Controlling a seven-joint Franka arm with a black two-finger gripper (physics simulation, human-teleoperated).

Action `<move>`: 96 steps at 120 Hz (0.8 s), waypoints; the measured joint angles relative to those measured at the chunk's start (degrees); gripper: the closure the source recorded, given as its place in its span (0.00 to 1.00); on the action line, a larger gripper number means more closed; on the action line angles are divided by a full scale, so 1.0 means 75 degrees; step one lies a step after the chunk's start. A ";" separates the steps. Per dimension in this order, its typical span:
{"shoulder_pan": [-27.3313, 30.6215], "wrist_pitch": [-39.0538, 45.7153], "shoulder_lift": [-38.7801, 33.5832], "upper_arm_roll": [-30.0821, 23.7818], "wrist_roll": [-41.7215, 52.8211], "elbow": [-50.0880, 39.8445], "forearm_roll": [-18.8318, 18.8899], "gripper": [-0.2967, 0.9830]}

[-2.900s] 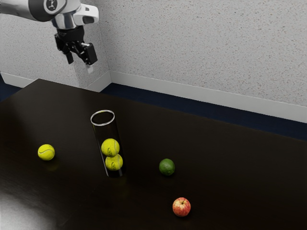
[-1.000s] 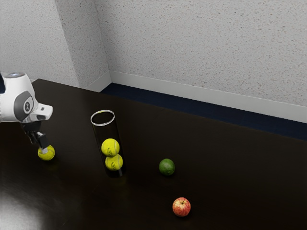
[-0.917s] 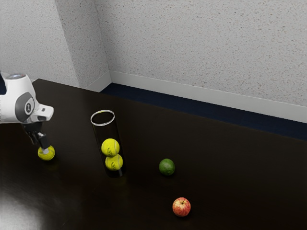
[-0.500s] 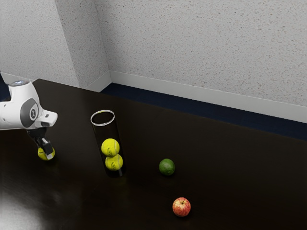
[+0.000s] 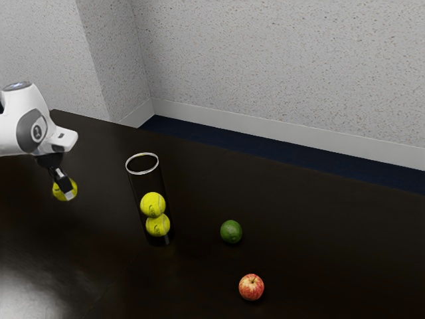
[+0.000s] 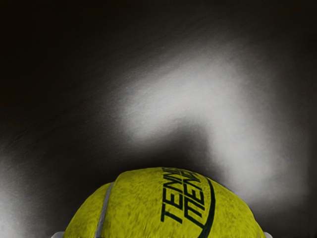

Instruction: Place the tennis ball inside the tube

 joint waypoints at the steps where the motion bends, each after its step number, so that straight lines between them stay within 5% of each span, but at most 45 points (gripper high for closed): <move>1: -0.0021 -0.0039 -0.0052 0.0000 0.0002 -0.0007 -0.0001 0.46; 39: -0.0874 -0.1420 -0.1860 0.0011 0.0079 -0.0061 -0.0037 0.44; 96: -0.1883 -0.2417 -0.2988 -0.0120 0.0065 0.0160 -0.0025 0.49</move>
